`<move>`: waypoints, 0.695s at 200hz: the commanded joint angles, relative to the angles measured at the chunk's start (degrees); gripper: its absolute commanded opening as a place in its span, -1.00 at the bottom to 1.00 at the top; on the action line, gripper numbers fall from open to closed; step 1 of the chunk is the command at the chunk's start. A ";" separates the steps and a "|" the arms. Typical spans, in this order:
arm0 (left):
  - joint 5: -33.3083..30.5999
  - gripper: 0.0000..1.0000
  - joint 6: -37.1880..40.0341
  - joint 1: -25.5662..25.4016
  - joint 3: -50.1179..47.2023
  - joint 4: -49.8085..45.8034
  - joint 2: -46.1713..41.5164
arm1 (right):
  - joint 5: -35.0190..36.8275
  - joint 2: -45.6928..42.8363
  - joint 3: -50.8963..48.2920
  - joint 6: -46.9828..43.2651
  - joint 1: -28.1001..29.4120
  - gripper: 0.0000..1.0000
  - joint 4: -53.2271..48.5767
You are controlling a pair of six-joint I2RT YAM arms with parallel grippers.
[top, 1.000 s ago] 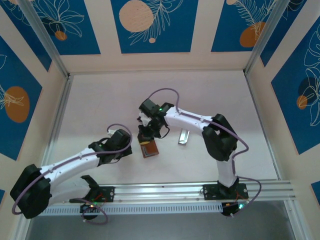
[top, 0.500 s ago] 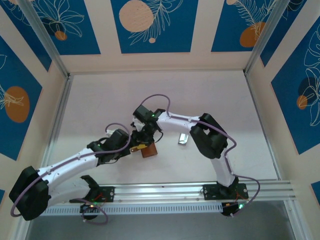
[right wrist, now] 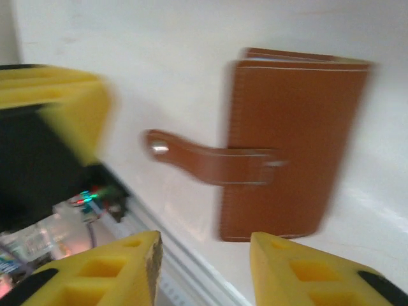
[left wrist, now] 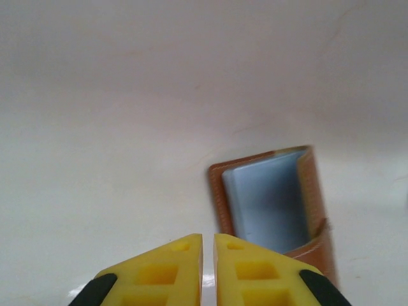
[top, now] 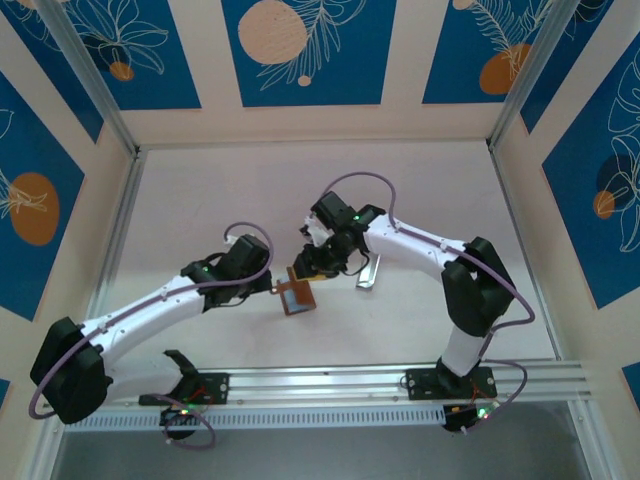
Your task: Put the credit cards into the card holder
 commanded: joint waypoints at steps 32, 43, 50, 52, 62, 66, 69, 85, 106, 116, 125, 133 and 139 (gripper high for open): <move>1.62 -0.75 3.59 -1.05 6.22 -1.42 5.25 | 2.28 6.82 -0.28 0.26 3.05 -0.77 0.40; 2.76 -0.75 4.01 -1.40 7.29 -0.88 7.40 | 1.89 8.84 0.19 0.72 3.86 -0.80 1.22; 3.27 -0.75 4.30 -1.64 7.76 -0.35 8.72 | 1.70 10.06 0.44 0.96 4.48 -0.82 1.68; 3.37 -0.75 4.30 -1.62 7.92 -0.18 9.11 | 1.76 10.51 0.46 1.04 4.65 -0.82 1.79; 4.01 -0.74 4.39 -1.78 8.24 0.60 11.21 | 2.40 12.40 1.04 1.38 5.38 -0.84 1.75; 4.50 -0.75 4.39 -1.71 8.38 0.95 12.00 | 2.62 13.09 1.24 1.51 5.65 -0.85 1.74; 4.72 -0.75 4.39 -1.76 8.48 1.08 12.72 | 2.66 13.62 1.36 1.54 5.83 -0.86 1.79; 5.76 -0.76 4.26 -1.88 8.63 2.49 15.68 | 2.41 16.02 1.57 2.10 6.48 -0.88 2.94; 5.90 -0.77 3.61 -1.95 8.01 4.01 18.27 | 1.72 17.46 1.20 2.64 6.41 -0.91 3.94; 5.82 -0.78 3.31 -1.91 7.56 4.57 19.01 | 1.24 17.46 0.75 2.77 6.19 -0.91 4.46; 5.63 -0.79 2.92 -1.93 6.84 5.27 19.28 | 1.16 17.46 0.60 2.71 6.15 -0.92 4.47; 5.38 -0.80 2.60 -1.95 6.20 5.59 19.52 | 1.13 17.46 0.55 2.64 6.08 -0.92 4.33; 5.13 -0.80 2.39 -1.97 5.79 5.70 19.71 | 1.03 17.39 0.55 2.52 5.98 -0.92 4.29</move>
